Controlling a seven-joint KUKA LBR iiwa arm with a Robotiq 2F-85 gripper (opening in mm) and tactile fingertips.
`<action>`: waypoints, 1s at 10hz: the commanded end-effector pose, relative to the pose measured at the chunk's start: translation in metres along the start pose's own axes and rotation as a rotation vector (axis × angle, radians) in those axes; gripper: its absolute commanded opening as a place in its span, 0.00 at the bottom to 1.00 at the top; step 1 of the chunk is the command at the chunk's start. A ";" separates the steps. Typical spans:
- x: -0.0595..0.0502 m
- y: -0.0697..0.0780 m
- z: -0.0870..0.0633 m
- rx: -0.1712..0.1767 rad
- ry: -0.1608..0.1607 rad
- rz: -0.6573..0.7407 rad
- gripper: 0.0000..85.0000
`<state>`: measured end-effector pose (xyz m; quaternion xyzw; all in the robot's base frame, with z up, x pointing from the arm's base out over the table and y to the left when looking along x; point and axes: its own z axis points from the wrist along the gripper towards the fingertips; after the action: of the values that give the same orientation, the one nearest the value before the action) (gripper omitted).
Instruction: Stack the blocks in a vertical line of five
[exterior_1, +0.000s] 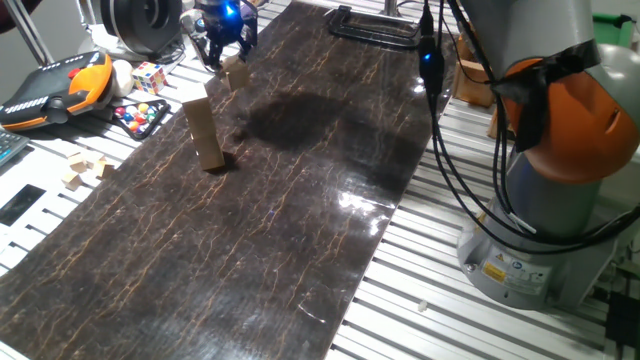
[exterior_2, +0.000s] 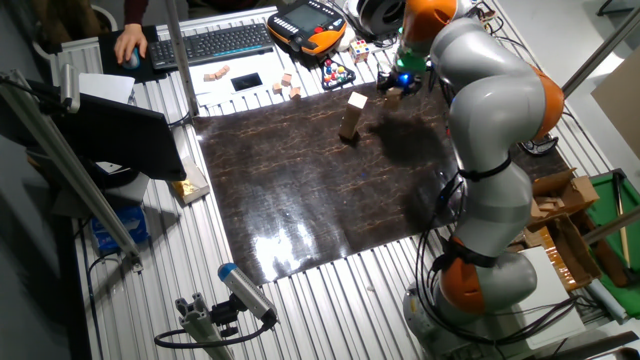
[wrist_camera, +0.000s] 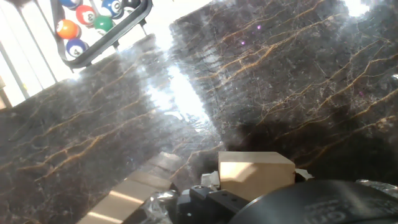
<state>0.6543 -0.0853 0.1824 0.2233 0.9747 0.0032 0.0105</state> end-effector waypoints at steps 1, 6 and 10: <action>0.000 0.000 0.000 0.008 -0.007 -0.003 0.01; 0.000 0.000 0.000 -0.005 -0.057 -0.030 0.01; 0.000 0.000 0.000 0.013 -0.048 -0.121 0.01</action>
<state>0.6542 -0.0852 0.1825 0.1736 0.9842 -0.0107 0.0321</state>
